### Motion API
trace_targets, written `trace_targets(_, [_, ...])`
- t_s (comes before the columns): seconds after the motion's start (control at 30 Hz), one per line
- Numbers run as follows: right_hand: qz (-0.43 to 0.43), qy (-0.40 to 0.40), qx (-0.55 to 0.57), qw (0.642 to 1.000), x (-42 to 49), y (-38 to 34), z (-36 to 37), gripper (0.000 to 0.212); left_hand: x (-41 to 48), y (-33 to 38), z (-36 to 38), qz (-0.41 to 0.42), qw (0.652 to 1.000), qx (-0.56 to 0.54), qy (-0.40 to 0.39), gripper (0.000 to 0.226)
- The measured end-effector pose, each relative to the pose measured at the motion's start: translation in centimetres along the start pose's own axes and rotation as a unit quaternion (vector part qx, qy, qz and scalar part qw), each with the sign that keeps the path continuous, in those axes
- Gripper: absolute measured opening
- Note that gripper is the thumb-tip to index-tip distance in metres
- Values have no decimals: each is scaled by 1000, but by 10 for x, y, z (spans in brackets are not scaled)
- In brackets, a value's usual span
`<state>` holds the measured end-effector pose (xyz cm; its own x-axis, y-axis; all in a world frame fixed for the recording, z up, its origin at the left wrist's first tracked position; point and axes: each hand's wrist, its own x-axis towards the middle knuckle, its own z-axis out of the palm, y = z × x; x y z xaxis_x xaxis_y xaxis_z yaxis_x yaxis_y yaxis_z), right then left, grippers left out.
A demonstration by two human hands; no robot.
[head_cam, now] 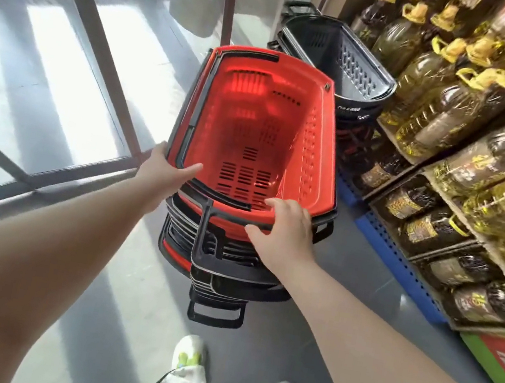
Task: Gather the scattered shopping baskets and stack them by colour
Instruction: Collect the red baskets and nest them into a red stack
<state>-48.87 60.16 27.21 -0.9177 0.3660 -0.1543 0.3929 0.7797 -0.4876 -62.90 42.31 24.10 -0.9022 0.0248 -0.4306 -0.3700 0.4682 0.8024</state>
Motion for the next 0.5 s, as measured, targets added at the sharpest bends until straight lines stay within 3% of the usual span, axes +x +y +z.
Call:
trace_targets(0.07, [-71, -33, -150, 986, 9, 9, 16, 71, 1, -1, 4, -14, 999, -26, 19, 76])
trace_targets(0.13, [-85, -60, -236, 966, 19, 20, 25, 68, 6, -4, 7, -32, 997, -67, 32, 68])
trace_targets(0.33, [-74, -52, -258, 962, 47, 27, 25, 25, 15, -12, 21, -44, 988, -120, 84, 58])
trace_targets(0.5, [-75, -70, -267, 958, 66, 28, 20, 34, 24, -7, 27, -48, 984, -145, 87, 50])
